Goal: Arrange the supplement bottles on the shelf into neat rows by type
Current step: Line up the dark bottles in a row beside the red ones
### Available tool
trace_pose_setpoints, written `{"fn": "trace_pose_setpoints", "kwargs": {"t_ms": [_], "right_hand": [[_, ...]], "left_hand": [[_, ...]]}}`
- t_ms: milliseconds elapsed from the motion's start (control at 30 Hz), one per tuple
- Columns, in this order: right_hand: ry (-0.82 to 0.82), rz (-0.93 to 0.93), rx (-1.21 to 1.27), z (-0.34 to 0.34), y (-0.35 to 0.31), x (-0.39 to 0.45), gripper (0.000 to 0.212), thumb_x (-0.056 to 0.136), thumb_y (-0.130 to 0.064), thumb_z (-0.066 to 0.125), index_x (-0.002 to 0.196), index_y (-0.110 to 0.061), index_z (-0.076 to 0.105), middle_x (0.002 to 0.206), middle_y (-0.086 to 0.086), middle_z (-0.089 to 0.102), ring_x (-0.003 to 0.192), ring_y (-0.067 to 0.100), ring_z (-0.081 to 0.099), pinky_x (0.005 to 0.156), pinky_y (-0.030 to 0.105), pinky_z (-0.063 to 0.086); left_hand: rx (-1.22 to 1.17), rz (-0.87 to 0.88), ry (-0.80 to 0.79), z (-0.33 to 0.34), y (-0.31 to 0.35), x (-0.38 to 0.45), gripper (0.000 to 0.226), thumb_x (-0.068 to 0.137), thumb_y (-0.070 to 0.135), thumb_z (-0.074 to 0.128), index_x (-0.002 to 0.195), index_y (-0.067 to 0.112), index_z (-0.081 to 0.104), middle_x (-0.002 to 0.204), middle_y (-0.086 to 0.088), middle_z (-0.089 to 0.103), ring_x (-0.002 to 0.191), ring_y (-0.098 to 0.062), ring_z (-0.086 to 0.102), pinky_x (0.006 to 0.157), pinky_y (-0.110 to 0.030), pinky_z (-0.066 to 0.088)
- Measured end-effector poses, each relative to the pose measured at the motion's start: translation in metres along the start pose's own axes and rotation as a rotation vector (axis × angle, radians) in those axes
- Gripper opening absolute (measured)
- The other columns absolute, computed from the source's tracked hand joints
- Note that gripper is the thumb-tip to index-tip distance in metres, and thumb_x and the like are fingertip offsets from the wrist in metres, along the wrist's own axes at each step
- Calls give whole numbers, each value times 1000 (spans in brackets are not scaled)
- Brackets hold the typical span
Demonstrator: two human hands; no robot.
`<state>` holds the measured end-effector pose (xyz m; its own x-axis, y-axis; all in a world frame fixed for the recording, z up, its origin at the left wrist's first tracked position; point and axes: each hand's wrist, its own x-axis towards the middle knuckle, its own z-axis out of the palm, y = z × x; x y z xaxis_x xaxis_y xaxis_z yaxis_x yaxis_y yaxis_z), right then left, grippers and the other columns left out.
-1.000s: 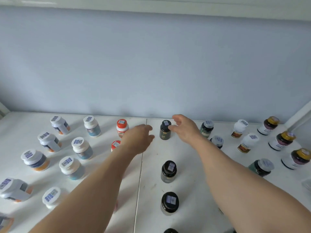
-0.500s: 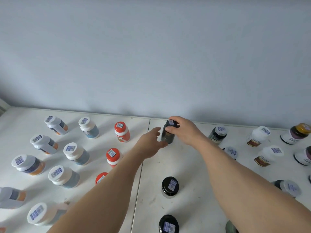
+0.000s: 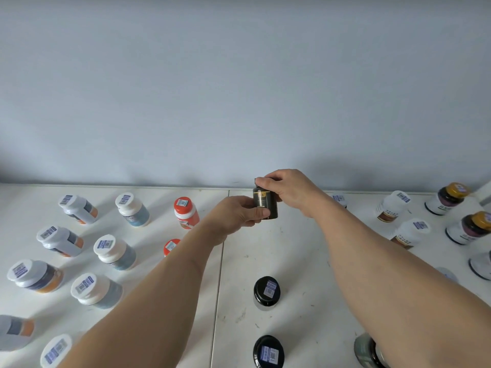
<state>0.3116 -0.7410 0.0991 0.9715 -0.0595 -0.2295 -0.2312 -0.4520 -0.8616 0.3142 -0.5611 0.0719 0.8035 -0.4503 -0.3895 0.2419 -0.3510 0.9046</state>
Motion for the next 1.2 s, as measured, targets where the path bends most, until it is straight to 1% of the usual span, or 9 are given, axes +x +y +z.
{"fn": "trace_pose_setpoints", "kwargs": {"t_ms": [167, 367, 467, 567, 733, 900, 1067, 1133, 1200], "right_hand": [[-2, 22, 28, 0, -2, -2, 27, 85, -51, 67, 91, -25, 74, 95, -6, 73, 93, 17, 69, 86, 30, 53], [-7, 13, 45, 0, 2, -2, 27, 86, -46, 69, 97, -22, 74, 99, -2, 73, 96, 20, 67, 87, 32, 53], [-20, 7, 54, 6, 13, -1, 25, 86, -40, 71, 103, -21, 72, 102, -3, 71, 99, 16, 66, 90, 32, 52], [-28, 9, 48, 16, 29, -1, 25, 84, -30, 75, 107, -22, 70, 104, -3, 70, 102, 15, 64, 91, 30, 48], [-49, 4, 76, 30, 47, -1, 34, 81, -20, 77, 113, -21, 66, 111, -3, 70, 106, 14, 64, 92, 29, 47], [-38, 4, 53, 38, 52, -3, 43, 81, -18, 77, 120, -26, 61, 117, -3, 65, 112, 14, 60, 98, 30, 45], [-54, 39, -2, 35, 50, -9, 71, 76, -26, 80, 140, -27, 48, 138, -7, 54, 132, 9, 46, 106, 31, 39], [-24, 11, -72, 31, 46, -17, 70, 80, -30, 77, 142, -28, 46, 144, -7, 49, 134, 11, 43, 102, 27, 36], [36, -49, -195, 24, 40, -28, 59, 86, -31, 71, 140, -27, 48, 144, -8, 49, 130, 15, 47, 96, 24, 35]], "left_hand": [[-14, -22, -29, -2, 3, 1, 38, 76, 33, 81, 106, 11, 71, 98, -11, 73, 98, -21, 69, 91, -29, 54], [60, -31, 9, 0, 0, 5, 36, 74, 35, 81, 105, 18, 71, 100, -9, 73, 101, -23, 66, 95, -35, 52], [380, -11, 84, 4, -2, 7, 37, 77, 39, 75, 108, 20, 69, 103, -6, 71, 99, -23, 64, 88, -38, 51], [770, 17, 148, 6, -9, 8, 50, 84, 46, 66, 127, 22, 58, 118, 2, 65, 105, -18, 60, 87, -34, 51], [1114, 85, 180, 5, -22, 3, 49, 93, 46, 54, 137, 26, 48, 131, 4, 59, 118, -19, 55, 92, -35, 48], [1192, 126, 198, 7, -23, -8, 43, 96, 42, 48, 135, 25, 49, 131, 4, 57, 117, -20, 55, 88, -36, 47], [1219, 134, 235, 15, -14, -23, 39, 97, 40, 46, 132, 25, 51, 128, 3, 58, 115, -21, 56, 85, -35, 47], [1241, 139, 256, 19, -9, -30, 38, 97, 39, 45, 132, 23, 52, 128, 2, 58, 115, -22, 57, 85, -35, 47], [1270, 140, 278, 22, -5, -38, 38, 97, 38, 44, 130, 22, 52, 127, 1, 58, 114, -23, 57, 83, -36, 47]]}}
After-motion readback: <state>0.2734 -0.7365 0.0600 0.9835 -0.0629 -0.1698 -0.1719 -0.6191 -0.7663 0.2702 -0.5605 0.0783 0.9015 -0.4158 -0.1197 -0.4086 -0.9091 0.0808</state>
